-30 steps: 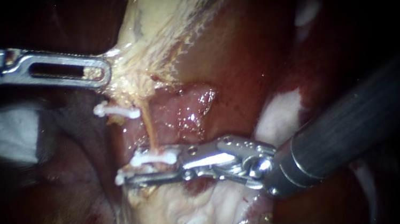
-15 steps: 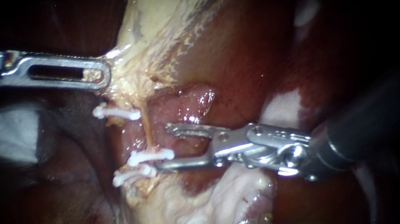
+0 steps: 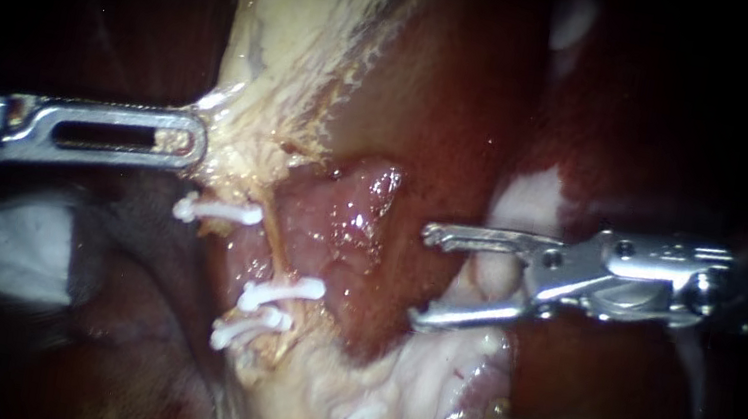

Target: Going back first clip right tube

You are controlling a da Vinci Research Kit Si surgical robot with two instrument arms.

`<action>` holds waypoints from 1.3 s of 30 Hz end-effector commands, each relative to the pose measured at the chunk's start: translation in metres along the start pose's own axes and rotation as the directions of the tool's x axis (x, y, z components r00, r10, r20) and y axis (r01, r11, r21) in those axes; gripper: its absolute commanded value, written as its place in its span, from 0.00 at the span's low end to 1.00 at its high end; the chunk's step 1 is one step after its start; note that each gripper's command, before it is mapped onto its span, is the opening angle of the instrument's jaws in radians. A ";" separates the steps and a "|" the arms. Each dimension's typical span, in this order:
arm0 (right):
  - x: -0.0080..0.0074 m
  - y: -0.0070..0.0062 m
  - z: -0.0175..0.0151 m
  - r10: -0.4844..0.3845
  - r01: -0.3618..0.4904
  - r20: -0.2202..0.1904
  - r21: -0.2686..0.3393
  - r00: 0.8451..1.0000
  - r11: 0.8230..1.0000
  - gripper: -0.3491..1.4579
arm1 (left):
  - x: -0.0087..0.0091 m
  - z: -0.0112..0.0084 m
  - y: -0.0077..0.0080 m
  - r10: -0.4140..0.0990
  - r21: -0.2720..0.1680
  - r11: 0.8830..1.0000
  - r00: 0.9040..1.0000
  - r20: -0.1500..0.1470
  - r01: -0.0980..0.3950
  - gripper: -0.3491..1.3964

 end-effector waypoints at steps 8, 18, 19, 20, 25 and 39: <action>0.0011 -0.0011 -0.0020 -0.020 0.020 0.000 0.007 1.000 1.000 0.52 | 0.0027 0.0037 0.0014 0.017 0.006 1.000 1.000 -0.009 -0.017 0.00; 0.0016 -0.0016 -0.0034 -0.028 0.028 0.000 0.005 1.000 1.000 0.52 | 0.0041 0.0103 0.0016 0.029 0.012 1.000 0.999 -0.040 -0.029 0.00; 0.0016 -0.0016 -0.0036 -0.033 0.033 0.000 0.005 0.999 0.999 0.52 | 0.0043 0.0109 0.0015 0.030 0.017 0.999 0.999 -0.043 -0.030 0.00; 0.0017 -0.0016 -0.0038 -0.032 0.032 0.001 0.003 0.999 0.999 0.52 | 0.0044 0.0112 0.0014 0.032 0.019 0.999 0.999 -0.044 -0.031 0.00; 0.0023 -0.0017 -0.0048 -0.037 0.037 0.002 -0.003 0.999 0.999 0.52 | 0.0048 0.0117 0.0014 0.035 0.018 0.999 0.998 -0.050 -0.034 0.00; 0.0025 -0.0019 -0.0050 -0.034 0.034 -0.001 -0.006 0.999 0.999 0.52 | 0.0048 0.0115 0.0013 0.035 0.018 0.999 0.998 -0.051 -0.034 0.00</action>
